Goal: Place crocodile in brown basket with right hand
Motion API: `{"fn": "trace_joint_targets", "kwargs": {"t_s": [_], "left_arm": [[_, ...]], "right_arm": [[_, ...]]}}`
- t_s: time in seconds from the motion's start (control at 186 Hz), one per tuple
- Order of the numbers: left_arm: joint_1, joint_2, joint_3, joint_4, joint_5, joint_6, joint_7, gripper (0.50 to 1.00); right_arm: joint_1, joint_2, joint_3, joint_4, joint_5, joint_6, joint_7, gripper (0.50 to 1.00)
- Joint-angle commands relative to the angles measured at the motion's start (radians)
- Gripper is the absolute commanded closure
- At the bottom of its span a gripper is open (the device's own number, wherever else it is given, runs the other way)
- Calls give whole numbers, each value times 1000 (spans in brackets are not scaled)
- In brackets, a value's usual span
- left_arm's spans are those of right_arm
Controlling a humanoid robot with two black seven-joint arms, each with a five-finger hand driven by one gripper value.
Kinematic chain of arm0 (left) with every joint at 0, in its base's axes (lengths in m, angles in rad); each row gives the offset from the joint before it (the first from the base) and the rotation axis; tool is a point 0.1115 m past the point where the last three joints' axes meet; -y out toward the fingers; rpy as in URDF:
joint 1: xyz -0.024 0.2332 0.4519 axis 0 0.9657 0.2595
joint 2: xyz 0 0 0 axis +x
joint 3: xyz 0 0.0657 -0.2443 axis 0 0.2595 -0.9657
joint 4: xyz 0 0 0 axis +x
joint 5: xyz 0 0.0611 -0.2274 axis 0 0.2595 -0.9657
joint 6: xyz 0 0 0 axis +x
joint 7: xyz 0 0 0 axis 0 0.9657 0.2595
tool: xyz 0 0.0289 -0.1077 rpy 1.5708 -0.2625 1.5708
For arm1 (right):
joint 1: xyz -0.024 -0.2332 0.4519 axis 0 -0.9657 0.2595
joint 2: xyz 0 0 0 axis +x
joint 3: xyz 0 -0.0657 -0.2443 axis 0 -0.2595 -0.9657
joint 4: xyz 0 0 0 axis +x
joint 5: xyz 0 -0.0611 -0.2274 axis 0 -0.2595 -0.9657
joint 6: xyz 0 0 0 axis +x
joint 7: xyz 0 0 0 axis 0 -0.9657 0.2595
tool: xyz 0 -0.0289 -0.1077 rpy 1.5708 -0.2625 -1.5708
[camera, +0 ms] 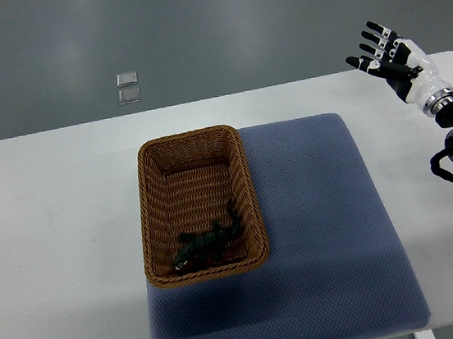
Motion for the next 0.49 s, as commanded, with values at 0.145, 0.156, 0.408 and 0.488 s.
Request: {"fn": "trace_joint_targets", "kwargs": {"t_s": [0.145,0.156,0.408,0.488], "left_arm": [[0,0,0,0,0,0,0,500],[0,0,0,0,0,0,0,500],[0,0,0,0,0,0,0,500],[0,0,0,0,0,0,0,500]], "right_arm": [[-71,74,117,0,-56,-2,5,572],[-73,77,120,0,-58,-2,6,572],[-84,106,228,-1,-61,-5,11,572],[-90,129,245,0,-61,-2,13,572]]}}
